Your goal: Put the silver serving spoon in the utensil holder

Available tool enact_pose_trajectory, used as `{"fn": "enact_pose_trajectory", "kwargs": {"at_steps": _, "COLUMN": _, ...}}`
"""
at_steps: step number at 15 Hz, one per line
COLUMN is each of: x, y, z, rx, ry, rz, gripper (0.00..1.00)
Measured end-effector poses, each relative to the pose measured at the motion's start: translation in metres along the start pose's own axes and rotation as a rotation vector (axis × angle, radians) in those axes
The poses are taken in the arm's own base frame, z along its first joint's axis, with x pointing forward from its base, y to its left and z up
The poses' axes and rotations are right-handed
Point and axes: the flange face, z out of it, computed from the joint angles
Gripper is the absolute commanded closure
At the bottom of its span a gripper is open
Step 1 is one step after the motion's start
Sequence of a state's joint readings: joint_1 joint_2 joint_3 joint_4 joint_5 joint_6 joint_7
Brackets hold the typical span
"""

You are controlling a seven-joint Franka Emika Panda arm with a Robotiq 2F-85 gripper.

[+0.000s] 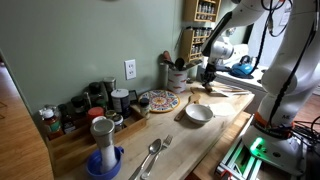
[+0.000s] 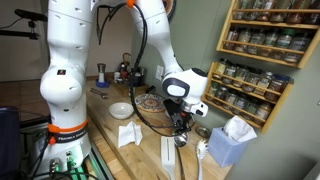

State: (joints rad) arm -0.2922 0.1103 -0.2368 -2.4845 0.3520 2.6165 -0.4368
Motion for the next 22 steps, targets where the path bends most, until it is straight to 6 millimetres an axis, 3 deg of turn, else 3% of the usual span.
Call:
{"fn": "enact_pose_trajectory", "kwargs": {"at_steps": 5, "x": 0.000, "y": 0.000, "z": 0.000, "rx": 0.000, "ry": -0.001, "rz": 0.000, "gripper": 0.81}}
{"fn": "enact_pose_trajectory", "kwargs": {"at_steps": 9, "x": 0.001, "y": -0.003, "z": -0.002, "rx": 0.001, "ry": 0.005, "rz": -0.006, "gripper": 0.97}}
{"fn": "enact_pose_trajectory", "kwargs": {"at_steps": 11, "x": 0.002, "y": -0.005, "z": -0.004, "rx": 0.002, "ry": 0.010, "rz": -0.011, "gripper": 1.00}}
{"fn": "enact_pose_trajectory", "kwargs": {"at_steps": 22, "x": 0.005, "y": -0.017, "z": -0.013, "rx": 0.006, "ry": 0.027, "rz": -0.022, "gripper": 0.98}}
